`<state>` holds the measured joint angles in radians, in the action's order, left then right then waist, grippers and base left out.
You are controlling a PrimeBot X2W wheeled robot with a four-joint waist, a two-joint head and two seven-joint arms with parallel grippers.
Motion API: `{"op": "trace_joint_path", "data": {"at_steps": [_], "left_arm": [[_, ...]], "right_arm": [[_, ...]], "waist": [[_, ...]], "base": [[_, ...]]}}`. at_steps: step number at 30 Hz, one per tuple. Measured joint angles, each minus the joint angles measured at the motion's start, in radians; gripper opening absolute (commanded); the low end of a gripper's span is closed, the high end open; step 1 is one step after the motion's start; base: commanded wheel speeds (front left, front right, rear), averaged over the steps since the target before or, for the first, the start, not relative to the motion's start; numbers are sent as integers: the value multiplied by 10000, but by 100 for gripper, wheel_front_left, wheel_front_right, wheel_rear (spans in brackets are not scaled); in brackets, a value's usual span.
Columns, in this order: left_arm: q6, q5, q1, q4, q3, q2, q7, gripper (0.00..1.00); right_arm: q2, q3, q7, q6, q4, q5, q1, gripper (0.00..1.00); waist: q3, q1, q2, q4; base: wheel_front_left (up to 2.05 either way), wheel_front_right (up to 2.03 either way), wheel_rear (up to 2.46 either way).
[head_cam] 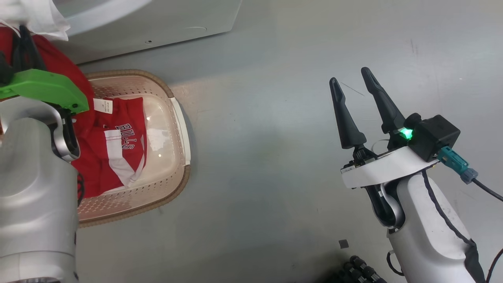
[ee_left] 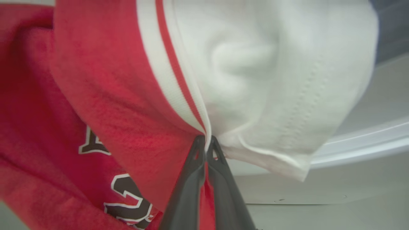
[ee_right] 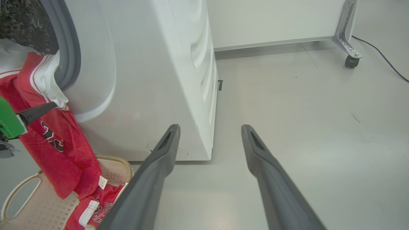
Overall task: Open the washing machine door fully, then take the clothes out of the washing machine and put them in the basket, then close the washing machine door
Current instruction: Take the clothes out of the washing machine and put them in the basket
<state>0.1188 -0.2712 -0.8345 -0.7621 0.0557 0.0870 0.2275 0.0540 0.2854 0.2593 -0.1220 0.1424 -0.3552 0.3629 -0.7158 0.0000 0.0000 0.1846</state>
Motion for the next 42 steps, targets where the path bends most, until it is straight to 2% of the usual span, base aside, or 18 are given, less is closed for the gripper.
{"op": "trace_joint_path", "data": {"at_steps": [10, 15, 20, 42], "left_arm": [[-29, -56, 210, 359, -238, -393, 219, 0], [-230, -25, 609, 702, -426, -470, 244, 0], [-359, 180, 883, 1762, -596, -522, 244, 0], [-353, 130, 3092, 5246, -700, -637, 245, 0]], "right_arm": [[8, -314, 0, 0, 79, 274, -12, 100], [65, -347, 0, 0, 125, 418, -29, 100], [115, -420, 0, 0, 163, 502, -60, 100], [238, -646, 0, 0, 278, 706, -741, 100]], "waist": [[248, 0, 0, -402], [424, 0, 0, -676], [639, 0, 0, -938], [1782, -1, 0, -1687]], "base": [[0, 0, 0], [0, 0, 0], [0, 0, 0], [0, 0, 0]]}}
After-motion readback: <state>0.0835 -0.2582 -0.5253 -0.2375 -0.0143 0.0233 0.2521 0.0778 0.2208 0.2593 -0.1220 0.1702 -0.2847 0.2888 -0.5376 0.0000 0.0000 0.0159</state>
